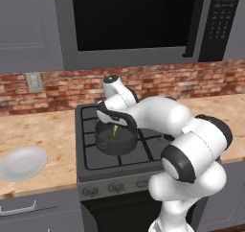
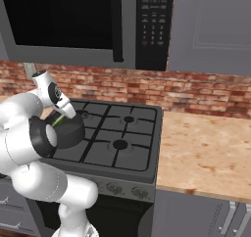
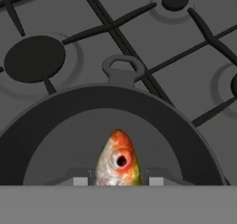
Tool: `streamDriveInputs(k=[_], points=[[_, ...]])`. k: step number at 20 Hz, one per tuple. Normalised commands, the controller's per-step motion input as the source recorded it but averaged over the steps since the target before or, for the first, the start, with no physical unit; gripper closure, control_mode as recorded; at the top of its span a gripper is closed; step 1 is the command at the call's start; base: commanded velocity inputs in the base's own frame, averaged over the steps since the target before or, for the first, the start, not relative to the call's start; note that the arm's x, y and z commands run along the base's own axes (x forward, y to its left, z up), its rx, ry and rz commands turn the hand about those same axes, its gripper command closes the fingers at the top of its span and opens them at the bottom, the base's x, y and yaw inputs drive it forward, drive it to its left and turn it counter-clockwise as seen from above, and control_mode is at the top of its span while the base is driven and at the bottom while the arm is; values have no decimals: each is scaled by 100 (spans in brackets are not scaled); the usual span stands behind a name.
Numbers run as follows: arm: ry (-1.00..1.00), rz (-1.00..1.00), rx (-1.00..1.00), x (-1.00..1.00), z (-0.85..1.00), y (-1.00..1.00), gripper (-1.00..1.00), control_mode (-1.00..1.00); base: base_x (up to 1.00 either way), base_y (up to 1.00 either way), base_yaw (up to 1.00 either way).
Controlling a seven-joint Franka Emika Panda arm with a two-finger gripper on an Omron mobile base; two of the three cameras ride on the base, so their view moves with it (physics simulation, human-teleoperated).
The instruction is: Retrieve the frozen meat and place it in the pot on a burner. Then turn the burner on.
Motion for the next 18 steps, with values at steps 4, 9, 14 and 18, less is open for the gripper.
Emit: streamDriveInputs(k=[4,9,14,18], points=[[0,0,0,0,0,0,-100,-100,0,0,0],[0,0,0,0,0,0,-100,-100,0,0,0],[-9,1,0,-29,4,0,-100,-100,0,0,0],[-22,5,0,-86,12,4,-100,-100,0,0,0]])
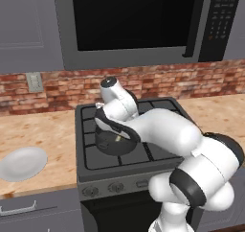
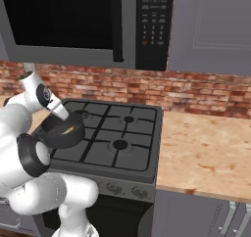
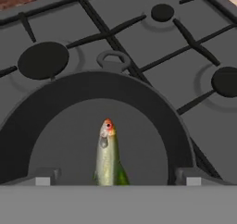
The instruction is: Retrieve the frozen meat and place it in the pot on a burner. Then turn the burner on.
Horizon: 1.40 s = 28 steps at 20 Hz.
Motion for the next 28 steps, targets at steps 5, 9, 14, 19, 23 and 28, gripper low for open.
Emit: streamDriveInputs(k=[5,9,14,19,23,28], points=[[-26,3,0,-86,25,1,-100,-100,0,0,0],[-27,5,0,-100,28,2,-100,-100,0,0,0],[-25,11,0,-100,17,13,-100,-100,0,0,0],[-33,14,0,-100,35,22,-100,-100,0,0,0],[-29,13,-1,-96,44,35,-100,-100,0,0,0],[-20,0,-5,-88,-6,28,-100,-100,0,0,0]])
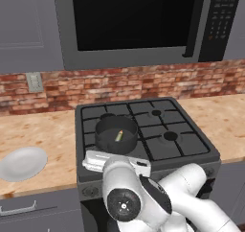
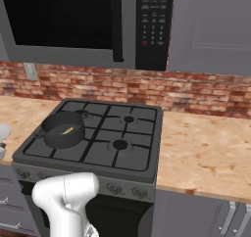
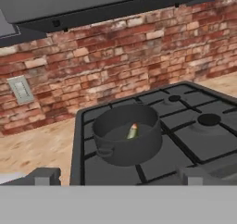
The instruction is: Retrieve the frozen meat and place it in the pot on a burner. Then turn the burner on.
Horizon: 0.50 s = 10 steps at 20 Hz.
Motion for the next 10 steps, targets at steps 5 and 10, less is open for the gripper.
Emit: streamDriveInputs(k=[5,10], points=[[-3,4,0,-64,-64,2,-100,-100,0,0,0],[-8,12,-4,-25,-71,0,-100,-100,0,0,0]])
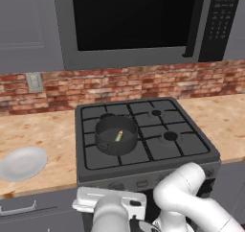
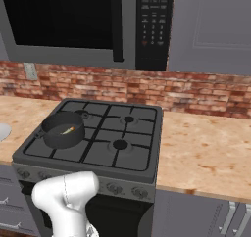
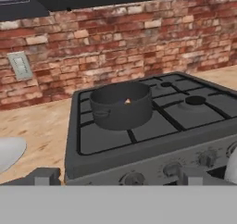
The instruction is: Retrieve the frozen meat and place it in the pot on a burner. Then turn the burner on.
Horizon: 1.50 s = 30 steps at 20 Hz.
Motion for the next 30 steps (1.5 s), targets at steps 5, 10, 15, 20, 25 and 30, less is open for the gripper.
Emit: streamDriveInputs(k=[5,10,15,20,25,30], points=[[-23,17,-6,0,-98,-6,-100,-100,0,0,0],[-23,11,0,12,-79,-19,-100,-100,0,0,0],[-13,1,0,41,-65,-49,-100,-100,0,0,0],[-3,0,0,57,-7,-21,-100,-100,0,0,0],[0,0,0,63,-3,6,-100,-100,0,0,0],[0,0,0,31,-9,26,-100,-100,0,0,0]])
